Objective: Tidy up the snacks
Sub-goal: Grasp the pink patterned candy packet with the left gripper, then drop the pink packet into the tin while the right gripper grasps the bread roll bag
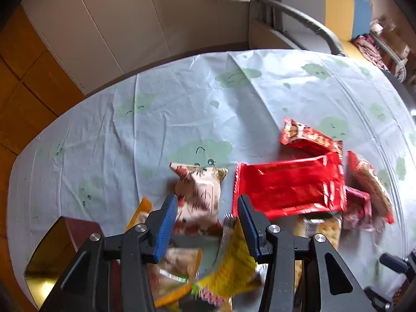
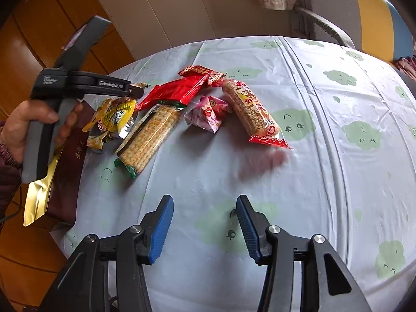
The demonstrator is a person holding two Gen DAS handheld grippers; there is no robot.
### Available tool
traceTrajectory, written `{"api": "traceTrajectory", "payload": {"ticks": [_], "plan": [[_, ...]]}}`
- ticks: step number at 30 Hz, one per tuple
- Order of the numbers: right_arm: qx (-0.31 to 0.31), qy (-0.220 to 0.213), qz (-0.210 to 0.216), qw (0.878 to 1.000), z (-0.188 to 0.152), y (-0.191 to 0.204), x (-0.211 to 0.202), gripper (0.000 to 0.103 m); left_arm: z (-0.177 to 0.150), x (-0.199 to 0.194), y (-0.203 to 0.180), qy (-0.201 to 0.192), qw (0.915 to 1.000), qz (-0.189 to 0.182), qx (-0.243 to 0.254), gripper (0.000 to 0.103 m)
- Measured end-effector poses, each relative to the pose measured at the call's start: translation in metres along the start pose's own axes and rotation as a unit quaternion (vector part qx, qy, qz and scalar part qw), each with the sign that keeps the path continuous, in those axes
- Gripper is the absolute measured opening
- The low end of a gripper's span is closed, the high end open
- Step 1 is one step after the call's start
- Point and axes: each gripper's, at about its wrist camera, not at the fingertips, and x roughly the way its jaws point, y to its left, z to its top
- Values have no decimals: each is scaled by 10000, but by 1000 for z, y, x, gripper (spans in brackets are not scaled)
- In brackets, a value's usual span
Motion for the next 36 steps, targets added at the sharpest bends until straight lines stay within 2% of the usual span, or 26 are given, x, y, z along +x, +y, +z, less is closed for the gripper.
{"api": "traceTrajectory", "payload": {"ticks": [2,4,8,12,16,21,25,31,36], "plan": [[-10,-18,-8,10000,0,0,0,51,3,9,-1,65,10000,55,-31,39],[-34,-25,-19,10000,0,0,1,51,5,12,0,34,9998,173,-51,30],[-7,-44,-27,10000,-1,-1,2,51,2,6,7,-213,9994,112,-251,25],[-39,-36,-82,10000,0,1,3,51,-10,-26,24,-663,9952,-241,-685,25],[-151,-92,-171,9997,7,7,1,51,-27,-74,43,-1169,9842,-643,-1161,25],[-601,-168,-34,9980,25,37,2,51,-66,-135,63,-1767,9727,-602,-1381,25],[-1113,-154,257,9933,51,79,11,51,-108,-162,90,-1990,9650,-478,-1641,25],[-1948,-124,451,9797,100,149,32,52,-176,-169,122,-1977,9559,-287,-2152,25],[-2729,216,284,9614,131,199,66,56,-226,-164,137,-1826,9515,-142,-2471,25]]}}
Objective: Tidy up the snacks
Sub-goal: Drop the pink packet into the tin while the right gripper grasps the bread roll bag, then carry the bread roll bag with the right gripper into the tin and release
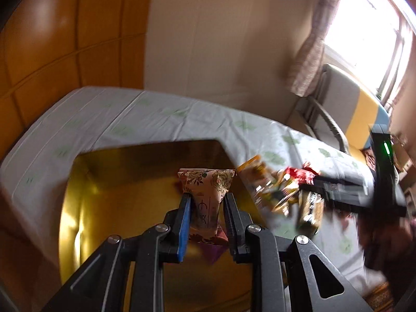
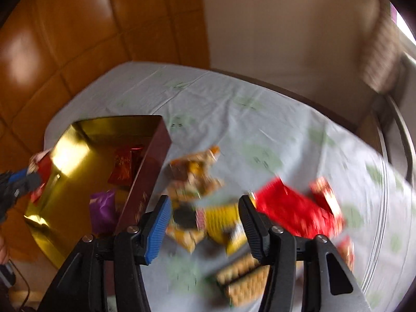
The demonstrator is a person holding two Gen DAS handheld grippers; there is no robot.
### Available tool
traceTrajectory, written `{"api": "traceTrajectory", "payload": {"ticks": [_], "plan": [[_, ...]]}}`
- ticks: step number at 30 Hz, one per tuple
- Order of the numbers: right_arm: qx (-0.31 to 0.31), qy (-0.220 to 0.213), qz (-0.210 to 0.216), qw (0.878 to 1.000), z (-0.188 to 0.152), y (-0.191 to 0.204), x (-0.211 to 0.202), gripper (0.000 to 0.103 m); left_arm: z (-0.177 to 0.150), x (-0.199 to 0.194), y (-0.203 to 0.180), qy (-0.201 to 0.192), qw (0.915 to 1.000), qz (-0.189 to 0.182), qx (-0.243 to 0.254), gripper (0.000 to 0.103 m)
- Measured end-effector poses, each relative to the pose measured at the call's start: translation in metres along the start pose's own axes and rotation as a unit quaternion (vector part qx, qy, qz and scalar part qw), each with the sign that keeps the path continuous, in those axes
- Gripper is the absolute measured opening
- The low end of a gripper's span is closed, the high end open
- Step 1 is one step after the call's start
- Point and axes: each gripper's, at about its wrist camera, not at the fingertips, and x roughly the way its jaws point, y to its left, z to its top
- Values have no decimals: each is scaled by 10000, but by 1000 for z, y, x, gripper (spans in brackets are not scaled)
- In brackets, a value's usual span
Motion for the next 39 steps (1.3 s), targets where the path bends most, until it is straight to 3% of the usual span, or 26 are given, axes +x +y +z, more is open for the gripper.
{"api": "traceTrajectory", "payload": {"ticks": [7,15,19,25,29,34,37,39], "plan": [[-735,834,40,9938,24,11,43,56,-32,-3,39,207,9985,208,-464,25],[-972,1304,146,9866,25,17,76,55,-41,0,52,275,9971,235,-671,22],[-944,1100,127,9894,15,17,69,40,-38,5,49,295,9974,189,-634,22],[-373,754,-5,9965,-3,-4,43,38,-32,11,47,326,9976,198,-578,20],[32,242,80,9997,-7,-14,11,38,-37,13,46,441,9973,289,-502,20],[203,-409,249,9986,-9,-7,-37,38,-45,20,50,699,9947,544,-525,20],[229,-614,384,9971,-18,-2,-59,38,-49,23,50,813,9925,817,-408,20],[206,-707,451,9963,-27,6,-72,38,-52,26,50,915,9918,799,-395,20]]}}
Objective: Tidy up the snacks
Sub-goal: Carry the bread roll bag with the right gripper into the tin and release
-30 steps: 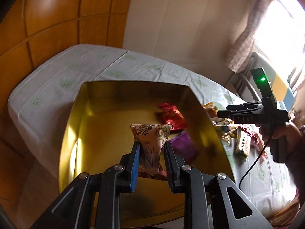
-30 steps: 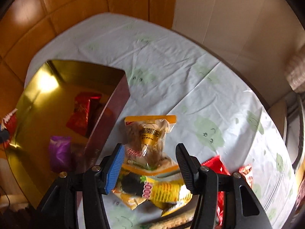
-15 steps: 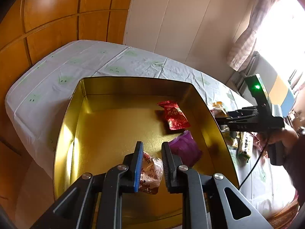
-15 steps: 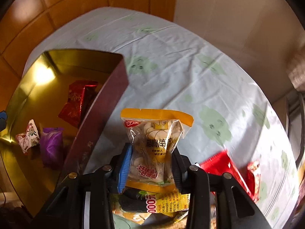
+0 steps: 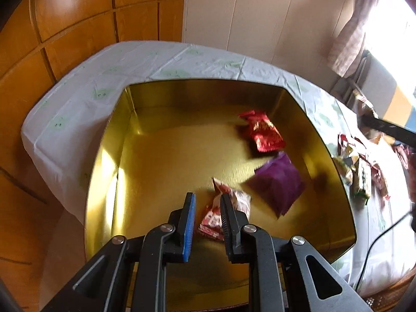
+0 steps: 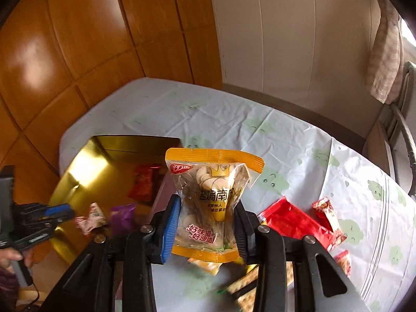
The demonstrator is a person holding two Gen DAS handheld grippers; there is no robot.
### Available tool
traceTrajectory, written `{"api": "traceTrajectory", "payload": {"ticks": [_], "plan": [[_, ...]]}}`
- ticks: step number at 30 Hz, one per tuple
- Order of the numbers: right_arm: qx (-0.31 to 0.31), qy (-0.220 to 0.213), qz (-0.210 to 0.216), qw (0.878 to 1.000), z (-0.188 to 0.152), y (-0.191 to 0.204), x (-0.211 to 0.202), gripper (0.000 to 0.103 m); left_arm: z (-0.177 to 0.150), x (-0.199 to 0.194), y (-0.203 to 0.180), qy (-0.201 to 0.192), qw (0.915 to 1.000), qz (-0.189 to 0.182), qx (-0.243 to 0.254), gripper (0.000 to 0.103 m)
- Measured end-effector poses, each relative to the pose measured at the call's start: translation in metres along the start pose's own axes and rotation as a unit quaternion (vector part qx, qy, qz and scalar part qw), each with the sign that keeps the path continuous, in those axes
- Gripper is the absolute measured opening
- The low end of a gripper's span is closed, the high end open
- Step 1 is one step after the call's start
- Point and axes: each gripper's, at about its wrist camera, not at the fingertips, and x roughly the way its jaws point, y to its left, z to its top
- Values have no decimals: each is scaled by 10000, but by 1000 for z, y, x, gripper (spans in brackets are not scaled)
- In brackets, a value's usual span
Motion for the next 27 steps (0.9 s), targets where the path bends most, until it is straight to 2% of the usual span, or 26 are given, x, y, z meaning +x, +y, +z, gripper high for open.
{"api": "traceTrajectory", "payload": {"ticks": [7,11,17,19,22,27], "plan": [[-114,-77,216,9997,-23,23,-12,38,-8,20,-8,424,9990,50,110,20],[-125,-74,252,9996,-32,33,-14,38,-10,23,-17,496,9984,-173,217,20],[-331,88,375,9987,-40,52,-10,38,-7,28,-28,532,9966,-615,118,20],[-457,168,468,9977,-41,61,-7,38,-7,24,-31,472,9970,-605,91,21],[-753,304,589,9950,-41,82,1,39,-5,13,-28,260,9980,-576,-46,29],[-1072,532,723,9902,-41,110,22,39,-1,-19,-9,-345,9989,-117,-310,39]]}}
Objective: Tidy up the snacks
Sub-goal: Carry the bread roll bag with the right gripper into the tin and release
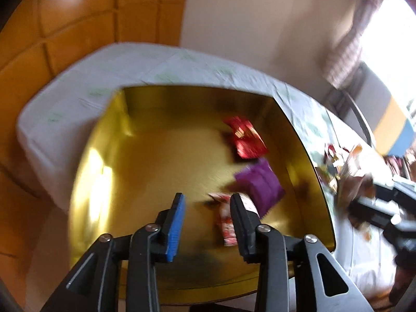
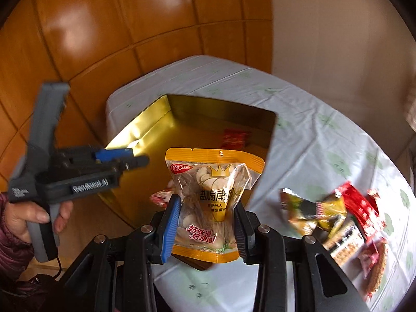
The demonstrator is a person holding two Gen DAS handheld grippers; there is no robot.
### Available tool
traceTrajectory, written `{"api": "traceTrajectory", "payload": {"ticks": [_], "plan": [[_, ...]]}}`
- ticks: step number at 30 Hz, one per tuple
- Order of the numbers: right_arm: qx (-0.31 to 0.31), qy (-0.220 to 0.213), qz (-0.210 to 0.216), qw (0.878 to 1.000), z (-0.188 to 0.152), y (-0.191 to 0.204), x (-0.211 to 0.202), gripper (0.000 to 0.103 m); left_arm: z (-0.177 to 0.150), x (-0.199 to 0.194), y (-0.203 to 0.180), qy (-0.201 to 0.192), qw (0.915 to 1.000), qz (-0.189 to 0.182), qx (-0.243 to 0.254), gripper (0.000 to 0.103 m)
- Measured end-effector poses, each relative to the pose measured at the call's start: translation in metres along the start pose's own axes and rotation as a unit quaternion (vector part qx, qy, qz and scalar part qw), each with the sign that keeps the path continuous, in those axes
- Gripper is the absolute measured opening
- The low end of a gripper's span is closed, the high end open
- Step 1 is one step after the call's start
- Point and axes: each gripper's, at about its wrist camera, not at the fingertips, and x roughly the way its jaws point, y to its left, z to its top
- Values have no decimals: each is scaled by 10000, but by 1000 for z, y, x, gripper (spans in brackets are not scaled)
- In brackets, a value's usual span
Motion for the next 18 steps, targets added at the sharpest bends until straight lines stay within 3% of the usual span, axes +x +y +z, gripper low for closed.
{"api": "traceTrajectory", "payload": {"ticks": [4,9,18], "plan": [[-138,181,104,9997,1,14,17,39,3,-22,14,-418,9984,359,-123,42],[-219,529,-3,9984,3,20,45,39,2,-35,26,-718,9948,640,-322,54],[-243,960,-230,9948,-1,23,77,42,-5,-28,32,-590,9955,652,-365,54]]}}
